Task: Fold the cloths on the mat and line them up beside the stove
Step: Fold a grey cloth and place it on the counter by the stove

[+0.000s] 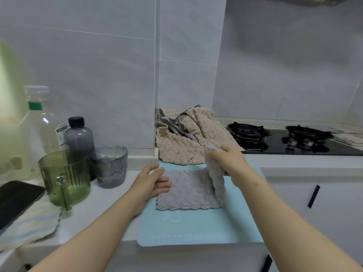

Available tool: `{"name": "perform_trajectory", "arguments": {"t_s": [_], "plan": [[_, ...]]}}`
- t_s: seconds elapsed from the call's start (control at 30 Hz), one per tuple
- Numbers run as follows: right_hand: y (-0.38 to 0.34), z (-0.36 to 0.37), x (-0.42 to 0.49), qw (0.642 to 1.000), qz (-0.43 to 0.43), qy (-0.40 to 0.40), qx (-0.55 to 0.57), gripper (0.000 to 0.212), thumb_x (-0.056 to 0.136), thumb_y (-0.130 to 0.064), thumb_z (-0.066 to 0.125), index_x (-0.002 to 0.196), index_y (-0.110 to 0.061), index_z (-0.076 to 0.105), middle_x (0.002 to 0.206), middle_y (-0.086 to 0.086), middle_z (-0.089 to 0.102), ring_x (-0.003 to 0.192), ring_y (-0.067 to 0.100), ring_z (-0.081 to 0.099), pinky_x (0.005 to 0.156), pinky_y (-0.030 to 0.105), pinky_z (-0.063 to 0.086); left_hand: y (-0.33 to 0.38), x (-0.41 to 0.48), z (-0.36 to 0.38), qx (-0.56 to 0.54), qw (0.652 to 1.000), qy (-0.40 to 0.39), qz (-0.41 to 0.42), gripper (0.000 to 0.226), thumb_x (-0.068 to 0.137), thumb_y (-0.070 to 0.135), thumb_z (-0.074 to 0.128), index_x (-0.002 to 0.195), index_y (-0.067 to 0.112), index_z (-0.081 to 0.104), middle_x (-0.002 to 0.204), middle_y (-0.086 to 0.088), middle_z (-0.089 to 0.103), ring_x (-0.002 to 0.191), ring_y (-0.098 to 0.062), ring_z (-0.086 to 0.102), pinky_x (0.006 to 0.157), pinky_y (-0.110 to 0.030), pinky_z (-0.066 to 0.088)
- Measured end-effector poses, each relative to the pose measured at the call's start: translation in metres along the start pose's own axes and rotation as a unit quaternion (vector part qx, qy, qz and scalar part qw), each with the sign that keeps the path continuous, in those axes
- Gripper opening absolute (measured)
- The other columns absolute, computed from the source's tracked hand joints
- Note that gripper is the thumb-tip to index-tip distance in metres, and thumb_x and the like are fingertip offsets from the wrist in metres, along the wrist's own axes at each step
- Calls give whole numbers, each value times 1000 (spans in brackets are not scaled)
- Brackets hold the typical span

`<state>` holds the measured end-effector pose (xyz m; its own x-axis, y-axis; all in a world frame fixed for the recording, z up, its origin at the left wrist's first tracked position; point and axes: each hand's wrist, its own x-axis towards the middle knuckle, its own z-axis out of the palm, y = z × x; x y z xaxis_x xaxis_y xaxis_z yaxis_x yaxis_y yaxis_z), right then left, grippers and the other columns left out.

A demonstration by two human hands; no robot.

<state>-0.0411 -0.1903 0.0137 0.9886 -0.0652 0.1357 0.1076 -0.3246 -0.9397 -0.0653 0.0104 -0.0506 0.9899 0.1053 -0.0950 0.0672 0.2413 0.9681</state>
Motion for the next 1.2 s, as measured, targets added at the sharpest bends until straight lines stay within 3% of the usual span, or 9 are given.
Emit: {"name": "perform_trajectory", "arguments": {"t_s": [0.2,0.4,0.5,0.6,0.67,0.83,0.97,1.1,1.2], "plan": [[5,54,-21,990,-69,-88,-90,20,86,-20,60,70,-13,49,69,1,48,67,15,45,58,28,32,1,0,-4,8,1000,-27,6,46,97,35,44,139,24,29,100,-24,62,82,-30,68,70,-33,58],[13,62,-36,984,-43,-160,-70,32,92,-40,53,78,-12,60,76,1,60,69,11,53,65,24,42,-3,0,-2,68,997,-35,31,26,97,23,46,120,17,57,117,-17,62,89,-24,64,79,-30,54],[9,53,-37,992,-85,-93,-11,23,95,-35,49,85,-21,64,90,-1,67,71,9,59,63,24,46,-7,1,-3,164,985,-13,60,13,91,12,57,94,20,67,113,-14,65,95,-20,59,90,-29,46],[17,41,-32,984,-131,-18,-119,16,94,-32,50,91,-25,64,89,-8,66,80,12,59,70,29,45,-9,5,-4,202,978,8,55,19,87,4,61,86,24,64,108,-16,62,93,-22,57,88,-30,46],[27,35,-31,953,-119,-80,-265,20,93,-34,52,108,-25,62,99,-8,63,90,12,57,74,25,42,-8,7,-5,240,969,19,53,18,86,2,60,89,19,63,105,-12,60,90,-21,55,81,-27,47],[41,23,-33,920,-123,-141,-343,35,90,-37,56,122,-23,58,107,-5,62,99,13,56,86,27,44,12,3,1,554,820,9,147,28,84,16,58,111,23,61,118,0,47,113,-20,47,94,-27,40],[29,32,-19,932,-186,-15,-312,42,97,-32,43,138,-25,43,141,-3,48,131,17,39,108,39,31,18,8,19,518,820,34,241,38,94,26,46,133,24,47,147,3,31,136,-17,28,110,-33,24],[43,50,-3,894,-153,-101,-408,57,98,-36,35,149,-22,14,156,-3,21,142,17,21,109,44,22,-12,11,22,669,732,-46,122,50,100,39,22,148,25,16,158,8,7,146,-12,0,115,-51,-2],[61,53,5,892,-110,-147,-413,55,99,-40,28,150,-24,12,158,-6,12,144,16,13,113,46,16,-23,10,18,681,724,-38,107,50,100,40,18,149,27,11,158,9,4,145,-11,-3,114,-52,-9]]}}
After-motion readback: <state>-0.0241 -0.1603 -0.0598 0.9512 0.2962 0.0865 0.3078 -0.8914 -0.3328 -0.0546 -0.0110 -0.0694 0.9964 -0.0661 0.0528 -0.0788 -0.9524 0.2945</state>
